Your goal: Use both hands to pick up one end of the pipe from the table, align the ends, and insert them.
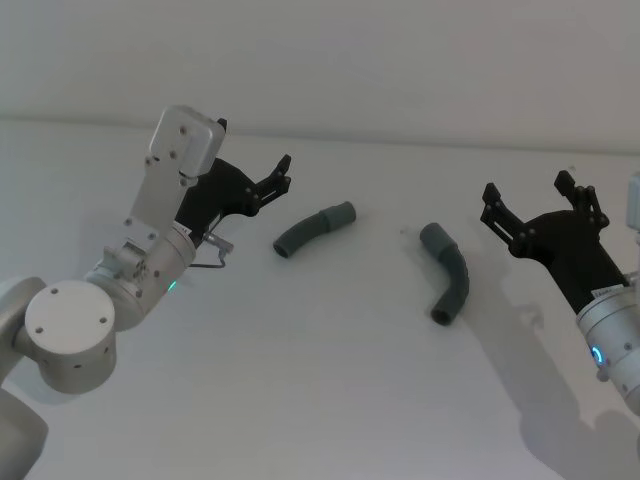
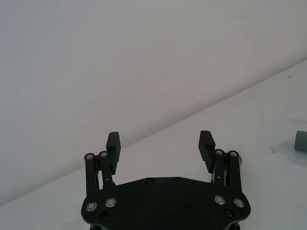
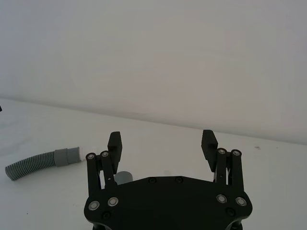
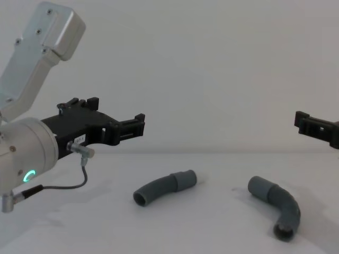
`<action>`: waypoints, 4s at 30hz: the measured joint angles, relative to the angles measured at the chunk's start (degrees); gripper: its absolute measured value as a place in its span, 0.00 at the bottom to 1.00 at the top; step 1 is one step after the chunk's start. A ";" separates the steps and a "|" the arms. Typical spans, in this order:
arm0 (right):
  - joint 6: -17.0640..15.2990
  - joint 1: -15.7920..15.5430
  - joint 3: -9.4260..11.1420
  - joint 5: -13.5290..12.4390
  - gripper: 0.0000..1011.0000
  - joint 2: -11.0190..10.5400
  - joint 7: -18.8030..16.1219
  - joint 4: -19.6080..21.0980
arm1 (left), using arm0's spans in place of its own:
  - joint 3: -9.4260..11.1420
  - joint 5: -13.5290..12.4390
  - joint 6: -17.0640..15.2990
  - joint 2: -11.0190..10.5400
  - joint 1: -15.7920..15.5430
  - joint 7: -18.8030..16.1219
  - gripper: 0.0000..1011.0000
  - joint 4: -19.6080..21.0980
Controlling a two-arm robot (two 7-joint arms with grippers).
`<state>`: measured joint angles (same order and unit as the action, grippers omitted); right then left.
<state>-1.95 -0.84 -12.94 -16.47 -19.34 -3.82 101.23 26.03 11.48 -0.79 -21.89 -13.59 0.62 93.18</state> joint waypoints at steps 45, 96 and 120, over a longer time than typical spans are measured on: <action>0.00 0.00 0.00 0.00 1.00 0.00 -0.01 0.00 | 0.00 0.00 0.00 0.00 0.00 0.00 0.99 0.00; 0.00 0.00 0.00 0.00 1.00 0.00 -0.01 0.00 | 0.00 0.00 0.00 0.00 0.00 0.00 0.99 0.00; 0.00 0.00 0.00 0.00 1.00 0.00 -0.01 0.00 | 0.00 0.00 0.00 0.00 0.00 0.00 0.99 0.00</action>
<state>-1.95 -0.84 -12.94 -16.46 -19.33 -3.83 101.23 26.02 11.48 -0.79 -21.89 -13.59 0.62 93.17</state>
